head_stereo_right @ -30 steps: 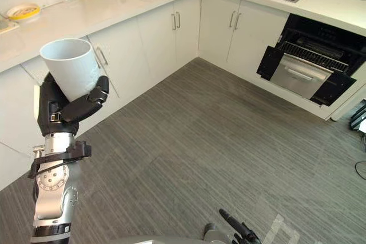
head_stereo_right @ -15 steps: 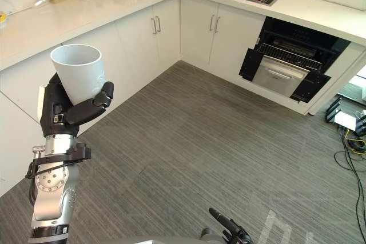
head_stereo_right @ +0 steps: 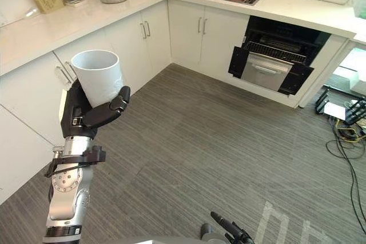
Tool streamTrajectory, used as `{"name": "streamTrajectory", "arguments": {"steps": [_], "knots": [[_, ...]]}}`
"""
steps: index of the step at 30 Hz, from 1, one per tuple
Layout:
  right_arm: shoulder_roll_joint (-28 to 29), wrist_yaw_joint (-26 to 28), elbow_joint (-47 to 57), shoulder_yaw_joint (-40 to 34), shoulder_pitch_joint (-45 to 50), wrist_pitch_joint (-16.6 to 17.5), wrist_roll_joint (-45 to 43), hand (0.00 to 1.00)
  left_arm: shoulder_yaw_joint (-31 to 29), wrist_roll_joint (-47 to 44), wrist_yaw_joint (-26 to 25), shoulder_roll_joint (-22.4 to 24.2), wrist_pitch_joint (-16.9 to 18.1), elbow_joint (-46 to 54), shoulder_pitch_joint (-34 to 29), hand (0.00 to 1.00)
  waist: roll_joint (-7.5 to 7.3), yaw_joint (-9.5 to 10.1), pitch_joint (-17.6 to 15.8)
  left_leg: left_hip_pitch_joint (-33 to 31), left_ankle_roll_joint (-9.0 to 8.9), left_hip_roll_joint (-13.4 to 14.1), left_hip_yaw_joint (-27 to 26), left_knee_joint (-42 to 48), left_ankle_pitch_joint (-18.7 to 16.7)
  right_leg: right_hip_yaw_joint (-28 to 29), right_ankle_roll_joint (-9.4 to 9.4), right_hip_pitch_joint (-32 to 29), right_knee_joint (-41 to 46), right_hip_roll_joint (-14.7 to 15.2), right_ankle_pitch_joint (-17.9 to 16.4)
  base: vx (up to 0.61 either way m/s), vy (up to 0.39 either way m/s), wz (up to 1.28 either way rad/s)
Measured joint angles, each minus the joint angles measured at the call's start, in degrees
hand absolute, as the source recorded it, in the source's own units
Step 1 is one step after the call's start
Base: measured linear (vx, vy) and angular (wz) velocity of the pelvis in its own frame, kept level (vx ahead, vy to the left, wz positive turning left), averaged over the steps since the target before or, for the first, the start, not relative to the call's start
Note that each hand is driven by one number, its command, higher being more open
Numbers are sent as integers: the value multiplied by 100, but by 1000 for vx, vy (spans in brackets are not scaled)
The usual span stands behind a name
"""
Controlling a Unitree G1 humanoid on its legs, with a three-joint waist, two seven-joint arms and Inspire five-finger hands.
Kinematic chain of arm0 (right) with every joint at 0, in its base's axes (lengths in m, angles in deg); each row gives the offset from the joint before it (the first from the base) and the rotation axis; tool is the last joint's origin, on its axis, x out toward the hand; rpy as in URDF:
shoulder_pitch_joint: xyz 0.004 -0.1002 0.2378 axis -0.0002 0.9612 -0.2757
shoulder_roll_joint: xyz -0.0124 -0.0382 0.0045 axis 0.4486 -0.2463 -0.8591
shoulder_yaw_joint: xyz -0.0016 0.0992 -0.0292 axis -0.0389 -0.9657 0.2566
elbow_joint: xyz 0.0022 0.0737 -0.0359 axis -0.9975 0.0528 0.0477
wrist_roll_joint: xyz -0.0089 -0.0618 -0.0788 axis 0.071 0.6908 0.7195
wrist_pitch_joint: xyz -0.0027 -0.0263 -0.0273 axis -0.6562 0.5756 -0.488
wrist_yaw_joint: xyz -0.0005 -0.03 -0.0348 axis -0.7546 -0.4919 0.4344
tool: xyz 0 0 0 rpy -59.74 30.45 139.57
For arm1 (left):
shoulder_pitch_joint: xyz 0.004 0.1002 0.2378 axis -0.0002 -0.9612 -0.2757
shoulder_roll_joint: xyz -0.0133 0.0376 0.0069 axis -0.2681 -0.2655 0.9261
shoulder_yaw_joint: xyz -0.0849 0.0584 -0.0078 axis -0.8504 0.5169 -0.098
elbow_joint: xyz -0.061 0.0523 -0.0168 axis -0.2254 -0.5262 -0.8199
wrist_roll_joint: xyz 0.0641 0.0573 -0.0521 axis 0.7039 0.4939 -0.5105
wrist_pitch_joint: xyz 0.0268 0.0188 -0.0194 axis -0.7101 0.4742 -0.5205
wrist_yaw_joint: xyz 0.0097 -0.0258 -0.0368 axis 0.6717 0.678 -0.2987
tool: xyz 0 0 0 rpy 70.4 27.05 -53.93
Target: Walk over to the sink, pick up the cup, carry it to the dishwasher, place the cup inside the dishwasher, then close the dishwasher door
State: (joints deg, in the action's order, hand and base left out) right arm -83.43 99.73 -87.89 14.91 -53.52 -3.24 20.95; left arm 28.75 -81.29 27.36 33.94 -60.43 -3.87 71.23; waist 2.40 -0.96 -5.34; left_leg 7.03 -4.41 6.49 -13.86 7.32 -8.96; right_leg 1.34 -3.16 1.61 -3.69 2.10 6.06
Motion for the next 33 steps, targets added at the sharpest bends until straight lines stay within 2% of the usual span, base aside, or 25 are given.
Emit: {"name": "streamTrajectory", "arguments": {"steps": [3, 8, 14, 17, 18, 24, 27, 29, 30, 31, 32, 33], "knots": [[-11, -65, 1, 40, 35, -26, -186, 100, 215, -45, -4, -1, 37, -21, 163, 0, 12, -27, 1, 15, -3, 24, -179, 11, -1, 172, 6, -28, -132, -40, 189, -47, -16, -36], [-48, -229, 3, 31, 119, -166, -381, 100, 450, -128, -28, -23, 158, -643, 463, 0, 101, -315, 15, 285, -63, 86, -522, -57, -40, 452, -62, 17, -133, -150, 325, -26, -11, -36], [23, -262, 6, -206, 407, -284, -424, 100, 915, -92, -166, 3, 153, -1147, 515, 0, 100, -386, 6, 376, -69, 97, -728, -5, -103, 549, -66, 18, -135, -170, 372, -29, 3, -19], [102, -268, 68, -371, 444, -283, -408, 100, 1036, -4, -263, 97, 129, -1162, 518, 0, 85, -376, -28, 363, -60, 100, -760, 65, -141, 522, -62, 15, -144, -154, 292, -28, 4, -6], [371, -283, 249, -482, 603, -191, -149, 100, 1462, 208, -399, 376, 128, -1128, 946, 0, -286, -170, 146, 396, -36, 95, -755, 84, -259, 323, -99, -83, 198, -119, 122, 0, 0, 0], [372, -269, 245, -482, 603, -189, -150, 100, 1462, 192, -398, 395, 88, -1111, 946, 0, -287, -169, 145, 407, -34, 88, -726, 25, -256, 251, -98, -118, 307, -108, 34, -1, -1, 3], [362, -115, 213, -482, 593, -109, -156, 100, 1453, -151, -399, 400, -206, -1056, 949, 0, -271, -168, 164, 496, -57, 53, -697, -176, -226, 14, -75, -331, 782, -73, -303, 1, -21, 7], [359, 48, 204, -479, 589, -20, -164, 100, 1406, -525, -490, 400, -516, -1030, 951, 0, -253, -167, 176, 480, -109, 27, -695, -242, -284, -551, -15, -738, 1613, 56, -718, 36, -48, -1], [359, 76, 200, -479, 593, 3, -169, 100, 1401, -619, -522, 403, -611, -1027, 951, 0, -217, -163, 177, 459, -158, 29, -708, -221, -330, -746, 29, -837, 1854, 113, -855, 69, -64, -7], [336, 133, 193, -463, 596, 30, -230, 100, 1361, -799, -548, 425, -815, -1020, 946, 0, -173, -159, 192, 476, -349, 100, -764, -154, -438, -1108, 108, -931, 2215, 178, -1121, 154, -83, -12], [343, 169, 156, -420, 573, 78, -259, 100, 1296, -960, -600, 438, -992, -956, 925, 0, -190, -103, 175, 432, -510, 195, -810, 360, -511, -1380, 257, -866, 2341, 219, -1362, 260, -150, -14], [337, 189, 13, -418, 445, 164, -261, 100, 1228, -1132, -639, 445, -1128, -887, 904, 0, -225, -148, 60, -15, -550, 506, -791, 1587, -608, -1478, 339, -783, 2428, 218, -1486, 293, -234, -3]]}}
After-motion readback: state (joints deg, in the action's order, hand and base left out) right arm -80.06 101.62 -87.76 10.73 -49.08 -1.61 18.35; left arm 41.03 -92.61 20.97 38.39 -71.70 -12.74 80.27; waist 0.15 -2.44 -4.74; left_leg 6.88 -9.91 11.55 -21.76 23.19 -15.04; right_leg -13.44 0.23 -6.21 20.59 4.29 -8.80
